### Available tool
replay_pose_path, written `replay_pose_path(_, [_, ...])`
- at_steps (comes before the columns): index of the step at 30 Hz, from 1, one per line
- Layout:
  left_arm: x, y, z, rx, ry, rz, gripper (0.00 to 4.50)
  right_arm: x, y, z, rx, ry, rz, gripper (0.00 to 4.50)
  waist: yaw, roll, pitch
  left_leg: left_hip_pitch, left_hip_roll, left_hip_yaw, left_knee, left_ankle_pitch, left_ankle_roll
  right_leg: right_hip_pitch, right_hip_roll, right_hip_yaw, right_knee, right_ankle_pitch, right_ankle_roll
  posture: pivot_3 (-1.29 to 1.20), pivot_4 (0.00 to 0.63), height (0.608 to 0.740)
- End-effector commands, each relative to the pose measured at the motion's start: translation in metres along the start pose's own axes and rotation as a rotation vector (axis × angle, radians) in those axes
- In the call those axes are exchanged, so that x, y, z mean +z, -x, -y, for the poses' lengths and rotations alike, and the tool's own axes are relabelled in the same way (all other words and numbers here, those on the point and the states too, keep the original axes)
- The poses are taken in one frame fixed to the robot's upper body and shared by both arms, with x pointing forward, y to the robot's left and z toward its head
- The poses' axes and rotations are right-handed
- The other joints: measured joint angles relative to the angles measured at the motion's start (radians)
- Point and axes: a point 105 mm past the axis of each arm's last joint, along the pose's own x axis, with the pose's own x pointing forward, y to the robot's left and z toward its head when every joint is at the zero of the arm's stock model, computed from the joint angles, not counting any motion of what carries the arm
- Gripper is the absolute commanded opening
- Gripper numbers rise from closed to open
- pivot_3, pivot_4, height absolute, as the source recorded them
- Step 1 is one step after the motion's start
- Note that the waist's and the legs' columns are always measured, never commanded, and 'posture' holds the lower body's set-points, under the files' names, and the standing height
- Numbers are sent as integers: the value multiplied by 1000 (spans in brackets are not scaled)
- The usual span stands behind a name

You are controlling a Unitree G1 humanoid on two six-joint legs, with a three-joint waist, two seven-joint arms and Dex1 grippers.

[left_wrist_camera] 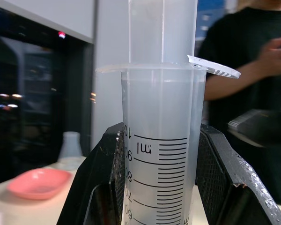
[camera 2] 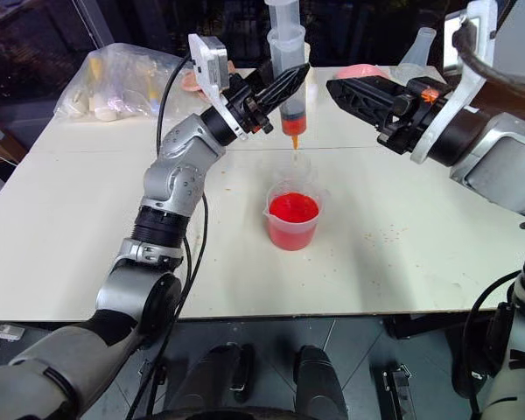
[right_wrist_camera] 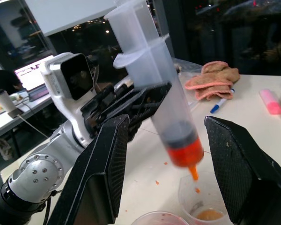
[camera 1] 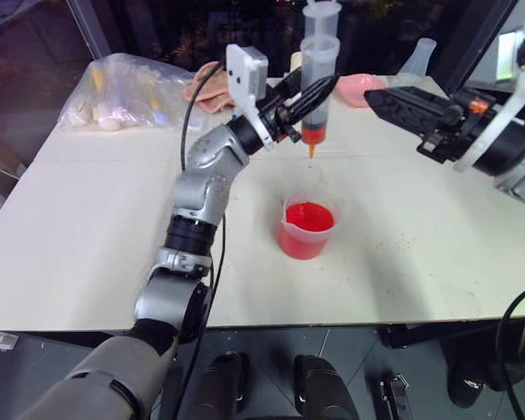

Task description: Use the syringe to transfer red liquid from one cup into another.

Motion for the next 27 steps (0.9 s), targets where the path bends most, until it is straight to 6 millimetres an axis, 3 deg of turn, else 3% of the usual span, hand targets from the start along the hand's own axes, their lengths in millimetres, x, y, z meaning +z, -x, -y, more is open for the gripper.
replay_pose_path(1, [-5, -3, -5, 30, -65, 39, 1542, 8, -2, -10, 27, 49, 48, 2598, 0, 0, 0, 0, 0, 0, 0, 0, 0, 0, 0, 0, 0, 0, 0, 0, 150, 740])
replay_pose_path(5, [-31, 2, -3, 44, -97, 9, 1542, 6, -8, -12, 36, 67, 53, 2598, 1, 0, 0, 0, 0, 0, 0, 0, 0, 0, 0, 0, -1, 0, 0, 0, 150, 740])
replay_pose_path(9, [-46, 5, -2, 50, -84, -1, 1542, 14, -23, -9, 19, 91, 78, 2598, -2, 0, 0, -1, 0, 0, 0, -1, 1, -1, 0, 0, -1, 0, 0, 0, 150, 740])
replay_pose_path(15, [-53, 8, -1, 36, -94, -13, 1542, 27, -50, -4, -8, 86, 116, 2598, -1, 0, 0, -1, 0, 0, 0, -1, 1, -1, 0, 0, -1, 0, 0, 0, 150, 740])
replay_pose_path(19, [-57, 11, 0, 29, -98, -22, 1542, 23, -68, 2, -42, 85, 94, 2598, 0, 0, 0, -1, 0, 0, -1, -1, 1, -1, 0, 0, -1, 0, 0, 0, 150, 740])
replay_pose_path(27, [-60, 11, 4, 13, -100, -29, 1542, 12, -84, 8, -73, 89, 65, 2598, -2, 0, 0, -2, -1, 0, -1, -1, 1, -2, 0, 0, -1, 0, 1, 0, 150, 740])
